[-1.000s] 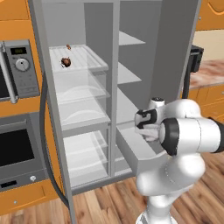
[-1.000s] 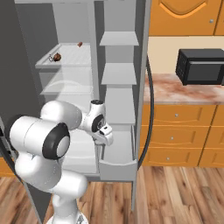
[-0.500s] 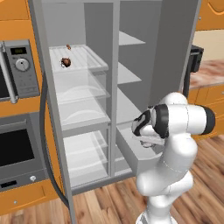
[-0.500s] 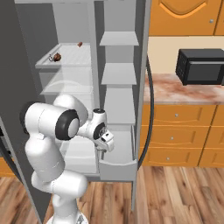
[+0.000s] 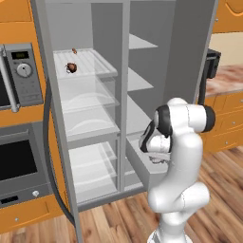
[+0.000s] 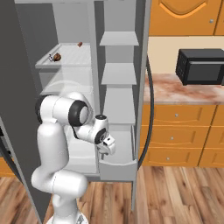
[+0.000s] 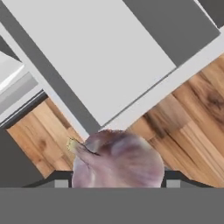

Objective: Take the garlic and potato from the fridge shelf and place them in the freezer drawer to begin freezing them.

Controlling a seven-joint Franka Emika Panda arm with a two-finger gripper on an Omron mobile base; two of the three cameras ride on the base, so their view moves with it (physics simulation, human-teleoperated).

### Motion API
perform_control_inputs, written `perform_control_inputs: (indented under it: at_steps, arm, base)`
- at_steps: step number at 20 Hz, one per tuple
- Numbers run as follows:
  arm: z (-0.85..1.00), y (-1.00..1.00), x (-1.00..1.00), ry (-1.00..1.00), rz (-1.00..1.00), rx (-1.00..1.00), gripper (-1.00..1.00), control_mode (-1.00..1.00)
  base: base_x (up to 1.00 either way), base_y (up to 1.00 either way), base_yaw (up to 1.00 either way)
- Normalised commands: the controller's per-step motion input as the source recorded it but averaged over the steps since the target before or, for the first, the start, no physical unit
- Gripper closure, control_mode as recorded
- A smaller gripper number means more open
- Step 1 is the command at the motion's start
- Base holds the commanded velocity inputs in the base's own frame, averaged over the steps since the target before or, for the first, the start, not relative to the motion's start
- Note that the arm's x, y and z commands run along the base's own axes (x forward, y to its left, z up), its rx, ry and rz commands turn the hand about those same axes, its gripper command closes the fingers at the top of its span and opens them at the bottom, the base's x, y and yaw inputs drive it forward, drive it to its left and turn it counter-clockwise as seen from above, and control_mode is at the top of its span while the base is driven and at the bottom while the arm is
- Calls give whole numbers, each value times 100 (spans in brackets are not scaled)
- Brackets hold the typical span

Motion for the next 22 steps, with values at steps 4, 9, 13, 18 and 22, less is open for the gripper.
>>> perform_control_inputs:
  at_steps: [4,9,13,18,22]
  arm:
    - [-44,-7,37,0,0,0,100,-100]
    - [-43,-9,41,0,0,1,100,-100]
    - [-58,-3,31,0,0,1,100,-100]
    - [-59,-5,16,0,0,1,100,-100]
    - [-52,-7,3,0,0,1,100,-100]
  base:
    - [0,0,0]
    - [0,0,0]
    - [0,0,0]
    - [0,0,0]
    - [0,0,0]
